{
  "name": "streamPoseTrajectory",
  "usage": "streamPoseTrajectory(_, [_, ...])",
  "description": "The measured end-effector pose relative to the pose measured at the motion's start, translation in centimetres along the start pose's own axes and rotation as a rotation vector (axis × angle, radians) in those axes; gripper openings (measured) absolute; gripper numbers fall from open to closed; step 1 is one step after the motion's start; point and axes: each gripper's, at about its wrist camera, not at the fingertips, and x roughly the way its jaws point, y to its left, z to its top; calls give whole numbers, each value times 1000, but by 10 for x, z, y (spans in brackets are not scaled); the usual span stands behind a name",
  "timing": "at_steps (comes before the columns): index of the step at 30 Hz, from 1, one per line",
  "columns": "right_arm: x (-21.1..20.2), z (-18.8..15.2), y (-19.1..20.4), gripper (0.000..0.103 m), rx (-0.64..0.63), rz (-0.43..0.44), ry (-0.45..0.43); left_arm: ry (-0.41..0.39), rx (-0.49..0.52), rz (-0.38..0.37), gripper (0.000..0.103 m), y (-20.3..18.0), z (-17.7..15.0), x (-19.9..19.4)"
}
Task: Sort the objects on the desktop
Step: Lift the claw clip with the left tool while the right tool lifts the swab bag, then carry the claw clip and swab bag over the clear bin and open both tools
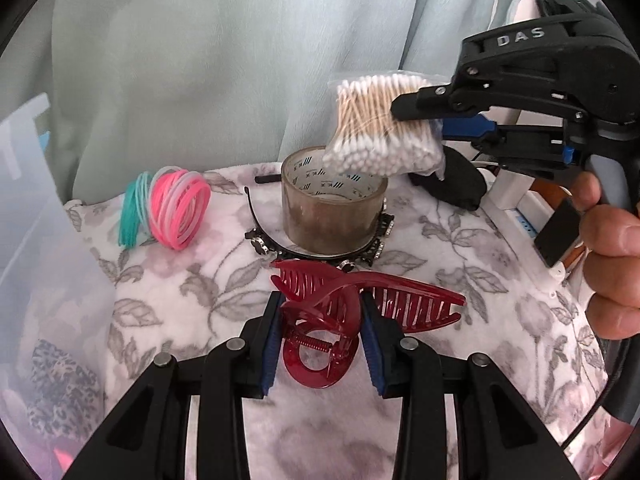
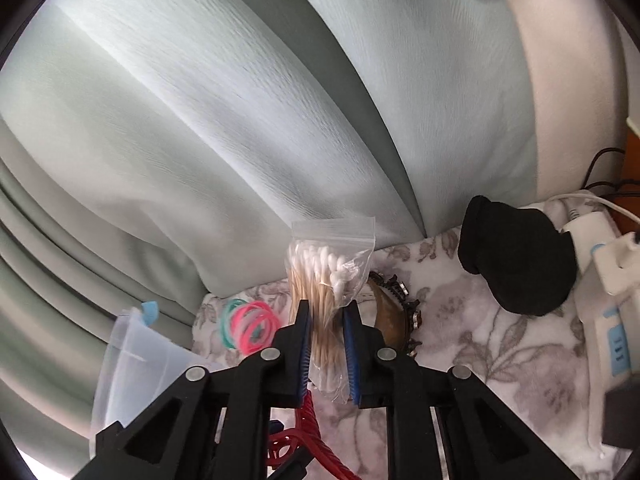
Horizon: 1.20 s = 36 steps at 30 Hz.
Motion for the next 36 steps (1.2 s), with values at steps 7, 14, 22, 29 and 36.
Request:
streamPoseTrajectory(7, [-58,-10,5,16,0,25,-47,-35,-3,-5,38,-10,-9,-37])
streamPoseTrajectory(14, [-108,-31,18,17,-15,56,-81,-102,-2,-19,38,-21,-14,-81])
streamPoseTrajectory(22, [-161,-54,49,17,-84,74,-139,-217,-19,-23,38,-22,-16,-141])
streamPoseTrajectory(29, [-199,-70,85,17,-156,121,-190,-345,-44,-4,38,-9,-17,-201])
streamPoseTrajectory(36, [-212,-85,129,17,-231,186,-209,-454,-121,58,38,31,-29,-254])
